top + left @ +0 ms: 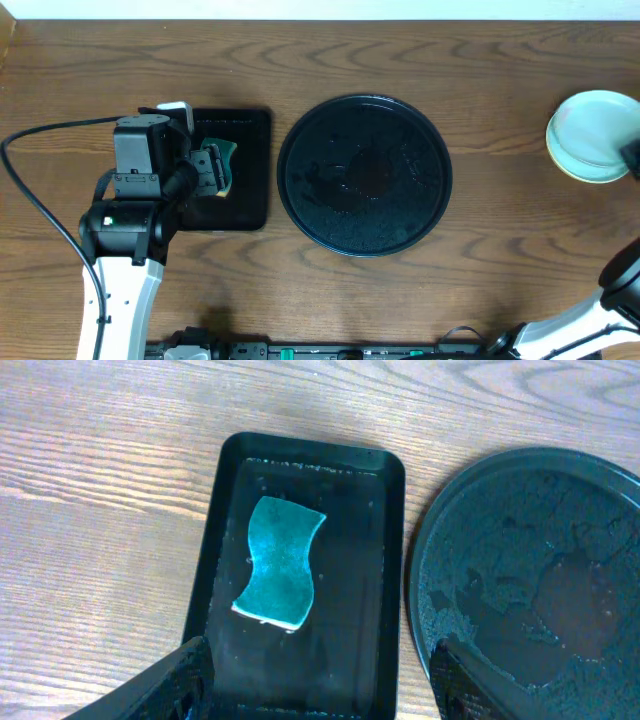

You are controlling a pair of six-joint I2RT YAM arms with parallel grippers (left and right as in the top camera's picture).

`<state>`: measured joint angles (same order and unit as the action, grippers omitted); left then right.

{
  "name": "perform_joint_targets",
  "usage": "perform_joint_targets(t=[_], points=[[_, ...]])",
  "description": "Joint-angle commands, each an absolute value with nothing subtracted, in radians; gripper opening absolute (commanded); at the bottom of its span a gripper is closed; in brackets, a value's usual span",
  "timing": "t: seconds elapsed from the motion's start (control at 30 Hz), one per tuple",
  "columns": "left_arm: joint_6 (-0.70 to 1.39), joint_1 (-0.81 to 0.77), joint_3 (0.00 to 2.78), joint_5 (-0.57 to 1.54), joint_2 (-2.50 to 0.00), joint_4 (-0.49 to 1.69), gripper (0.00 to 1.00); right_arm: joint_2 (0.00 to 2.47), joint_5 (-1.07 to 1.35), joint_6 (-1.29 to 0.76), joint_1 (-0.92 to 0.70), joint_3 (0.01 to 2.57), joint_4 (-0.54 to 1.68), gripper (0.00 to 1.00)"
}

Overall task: Clean dirty plates on tray and stack at the side
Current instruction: 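Release the plate and withdraw the right gripper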

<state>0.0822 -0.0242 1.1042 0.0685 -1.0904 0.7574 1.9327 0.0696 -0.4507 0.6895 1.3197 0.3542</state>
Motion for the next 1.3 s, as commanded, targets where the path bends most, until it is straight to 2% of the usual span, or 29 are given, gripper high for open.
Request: perform_joint_targets(t=[0.0,0.4,0.83,0.87,0.93,1.03,1.13,1.27], points=[[0.088,-0.026,1.102,0.056,-1.092,0.754,0.70,1.967,0.079,-0.482,0.651,1.320,0.332,0.01],[0.088,-0.026,1.102,0.056,-1.092,0.755,0.70,1.981,-0.119,-0.519,0.631,1.320,0.387,0.01],[0.088,-0.026,1.102,0.056,-1.092,0.755,0.70,1.979,-0.112,-0.519,0.648,1.320,0.424,0.01],[0.088,-0.026,1.102,0.057,-1.092,0.755,0.70,1.976,-0.102,-0.519,0.648,1.320,0.427,0.08],[0.088,-0.026,1.102,0.057,-1.092,0.755,0.70,1.967,-0.074,-0.519,0.648,1.320,0.429,0.27],[0.088,-0.026,1.102,0.057,-1.092,0.755,0.70,1.933,-0.027,-0.519,0.648,1.320,0.431,0.32],[0.088,-0.026,1.102,0.057,-1.092,0.759,0.70,1.867,0.020,-0.519,0.647,1.321,0.443,0.33],[0.088,-0.025,1.102,0.056,-1.092,0.770,0.70,1.729,0.099,-0.508,0.644,1.321,0.477,0.42]])
